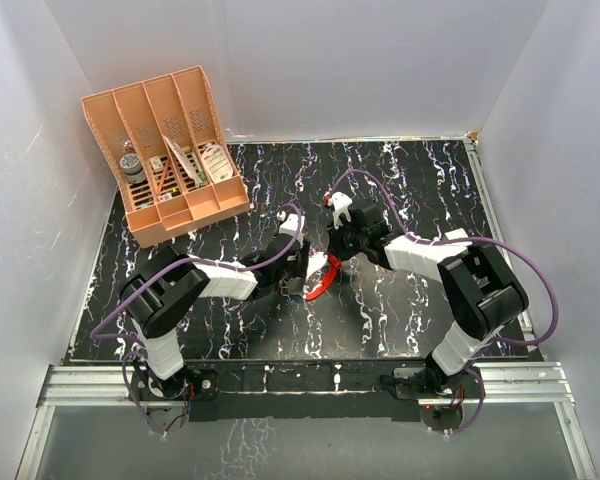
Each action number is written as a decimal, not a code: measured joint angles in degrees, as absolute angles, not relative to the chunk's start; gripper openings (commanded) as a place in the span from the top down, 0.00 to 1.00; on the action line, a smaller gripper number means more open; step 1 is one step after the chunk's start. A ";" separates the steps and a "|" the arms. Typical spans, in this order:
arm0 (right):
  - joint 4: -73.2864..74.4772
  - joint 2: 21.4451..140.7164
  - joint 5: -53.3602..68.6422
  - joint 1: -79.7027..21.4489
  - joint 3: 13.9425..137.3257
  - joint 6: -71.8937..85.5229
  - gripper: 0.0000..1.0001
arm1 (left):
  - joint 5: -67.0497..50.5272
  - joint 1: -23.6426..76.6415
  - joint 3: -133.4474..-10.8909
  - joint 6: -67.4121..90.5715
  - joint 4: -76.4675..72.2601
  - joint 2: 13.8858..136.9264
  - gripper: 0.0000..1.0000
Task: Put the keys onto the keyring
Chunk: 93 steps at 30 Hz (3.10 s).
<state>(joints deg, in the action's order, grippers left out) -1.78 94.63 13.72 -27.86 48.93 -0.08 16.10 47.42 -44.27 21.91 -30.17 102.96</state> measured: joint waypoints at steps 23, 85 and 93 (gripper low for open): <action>-0.49 84.77 19.94 -27.68 44.73 -1.85 1.00 | 14.15 46.89 -44.97 21.08 -12.21 94.35 0.49; 2.94 82.11 46.28 -27.64 49.19 -9.61 1.00 | -8.43 45.87 -32.77 14.48 -38.30 81.03 0.91; 3.25 82.13 47.11 -27.64 49.19 -10.59 1.00 | -8.34 45.87 -31.86 14.24 -40.29 80.88 1.00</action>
